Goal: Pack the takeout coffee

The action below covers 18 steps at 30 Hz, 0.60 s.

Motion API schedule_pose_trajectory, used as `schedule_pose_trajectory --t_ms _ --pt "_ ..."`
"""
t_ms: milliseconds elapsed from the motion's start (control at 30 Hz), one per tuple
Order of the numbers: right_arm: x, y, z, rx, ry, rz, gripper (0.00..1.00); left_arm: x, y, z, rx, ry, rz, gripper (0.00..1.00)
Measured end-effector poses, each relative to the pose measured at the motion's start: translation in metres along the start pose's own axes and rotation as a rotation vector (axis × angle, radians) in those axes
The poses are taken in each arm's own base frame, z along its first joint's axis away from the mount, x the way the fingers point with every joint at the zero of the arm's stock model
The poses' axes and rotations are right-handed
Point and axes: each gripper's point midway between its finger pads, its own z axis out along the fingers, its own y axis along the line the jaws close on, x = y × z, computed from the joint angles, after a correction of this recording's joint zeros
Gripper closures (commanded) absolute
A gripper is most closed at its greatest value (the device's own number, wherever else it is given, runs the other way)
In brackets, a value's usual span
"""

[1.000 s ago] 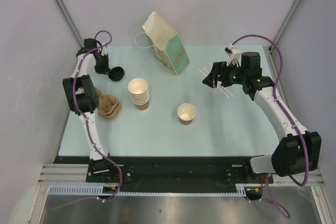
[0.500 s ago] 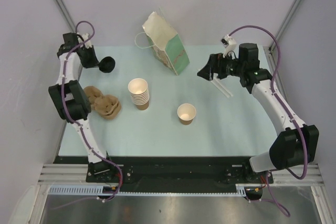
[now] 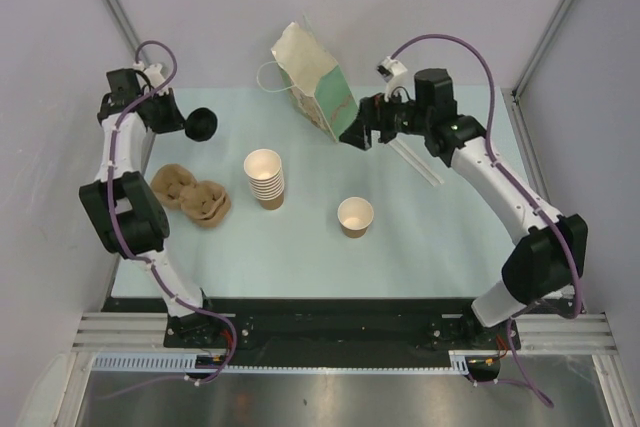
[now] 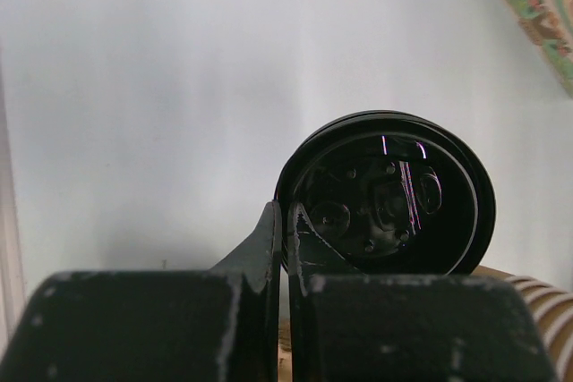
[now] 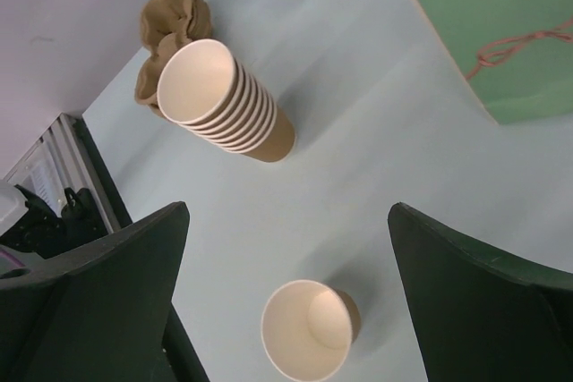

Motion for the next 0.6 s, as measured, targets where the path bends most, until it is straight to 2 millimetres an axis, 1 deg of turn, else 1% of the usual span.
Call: schedule_pose_trajectory --t_ms 167,233,300,367,500,600 --pt "0.001 0.022 0.036 -0.058 0.032 -0.002 0.0 0.012 0.02 0.01 -0.086 0.044 -0.002 1.0" --pt "0.002 0.03 0.047 -0.072 0.043 -0.012 0.0 0.022 0.026 0.018 -0.092 0.077 -0.016 1.0" --pt "0.001 0.035 0.052 -0.075 0.045 -0.023 0.0 0.03 0.027 0.024 -0.086 0.098 -0.027 1.0" --pt "-0.001 0.038 0.054 -0.074 0.042 -0.031 0.0 0.038 0.024 0.026 -0.064 0.114 -0.038 1.0" --pt "-0.014 0.046 0.057 -0.075 0.019 -0.05 0.02 0.039 0.008 0.023 0.027 0.093 -0.043 1.0" --pt "-0.03 0.053 0.063 -0.089 -0.01 -0.054 0.05 0.037 -0.01 0.005 0.115 0.048 -0.049 1.0"
